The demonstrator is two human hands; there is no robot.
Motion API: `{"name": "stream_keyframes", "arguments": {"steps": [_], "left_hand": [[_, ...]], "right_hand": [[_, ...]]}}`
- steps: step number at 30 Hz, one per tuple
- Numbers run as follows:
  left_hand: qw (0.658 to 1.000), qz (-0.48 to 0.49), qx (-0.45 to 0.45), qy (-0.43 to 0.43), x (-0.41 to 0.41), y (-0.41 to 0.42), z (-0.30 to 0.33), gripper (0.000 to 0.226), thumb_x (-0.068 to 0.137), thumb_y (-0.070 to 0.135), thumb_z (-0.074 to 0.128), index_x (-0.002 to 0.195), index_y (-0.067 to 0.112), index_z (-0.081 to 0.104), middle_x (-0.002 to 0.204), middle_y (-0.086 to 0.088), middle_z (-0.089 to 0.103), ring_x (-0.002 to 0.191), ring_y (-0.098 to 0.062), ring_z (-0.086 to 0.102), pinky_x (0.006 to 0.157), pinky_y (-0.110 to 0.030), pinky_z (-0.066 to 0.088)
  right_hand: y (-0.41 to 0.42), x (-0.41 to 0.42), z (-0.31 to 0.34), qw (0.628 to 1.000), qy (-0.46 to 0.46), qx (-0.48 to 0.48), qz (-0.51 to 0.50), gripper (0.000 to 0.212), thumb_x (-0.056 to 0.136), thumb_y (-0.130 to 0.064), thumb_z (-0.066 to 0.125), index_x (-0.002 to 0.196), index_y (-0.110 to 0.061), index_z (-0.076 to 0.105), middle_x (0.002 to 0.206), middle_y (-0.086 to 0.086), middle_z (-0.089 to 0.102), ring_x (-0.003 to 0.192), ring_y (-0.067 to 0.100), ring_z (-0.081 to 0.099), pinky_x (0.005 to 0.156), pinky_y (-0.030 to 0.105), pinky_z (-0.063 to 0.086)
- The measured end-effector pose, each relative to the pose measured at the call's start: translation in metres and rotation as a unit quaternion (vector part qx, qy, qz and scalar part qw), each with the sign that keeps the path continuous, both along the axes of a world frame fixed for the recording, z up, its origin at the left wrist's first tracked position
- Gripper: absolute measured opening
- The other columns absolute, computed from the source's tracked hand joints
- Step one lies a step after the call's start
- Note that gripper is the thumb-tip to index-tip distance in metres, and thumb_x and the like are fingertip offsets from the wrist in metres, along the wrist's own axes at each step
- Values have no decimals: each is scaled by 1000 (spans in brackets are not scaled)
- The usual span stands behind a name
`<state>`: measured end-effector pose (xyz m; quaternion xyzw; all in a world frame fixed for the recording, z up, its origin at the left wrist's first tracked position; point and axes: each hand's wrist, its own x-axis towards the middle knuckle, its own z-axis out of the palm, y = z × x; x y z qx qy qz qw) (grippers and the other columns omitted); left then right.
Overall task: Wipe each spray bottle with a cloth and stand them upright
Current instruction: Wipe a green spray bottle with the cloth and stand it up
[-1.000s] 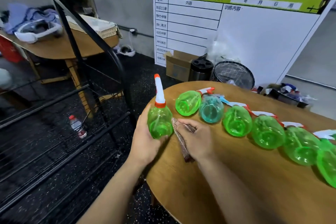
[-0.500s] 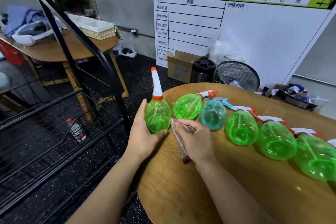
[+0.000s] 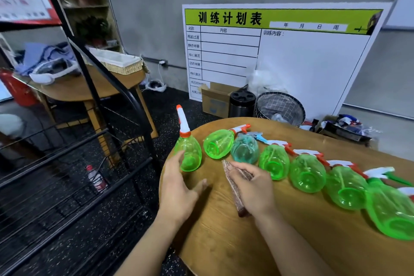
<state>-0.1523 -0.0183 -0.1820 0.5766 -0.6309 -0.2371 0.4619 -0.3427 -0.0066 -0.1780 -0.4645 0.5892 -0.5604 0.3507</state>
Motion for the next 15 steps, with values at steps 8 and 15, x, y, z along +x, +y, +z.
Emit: {"name": "stream_keyframes", "arguments": {"steps": [8, 15], "left_hand": [[973, -71, -30, -219, -58, -52, 24, 96, 88, 24, 85, 165, 23, 27, 168, 1, 28, 157, -18, 24, 130, -31, 16], [928, -63, -5, -366, -87, -104, 16, 109, 84, 20, 87, 167, 20, 17, 173, -8, 17, 161, -27, 16, 133, -39, 14]], "right_hand": [[-6, -26, -7, 1000, -5, -19, -14, 12, 89, -20, 81, 98, -27, 83, 88, -28, 76, 89, -11, 69, 78, 7, 48], [-16, -42, -25, 1000, -5, -22, -17, 13, 88, -19, 82, 100, -26, 83, 90, -29, 76, 90, -12, 69, 80, 5, 47]]}}
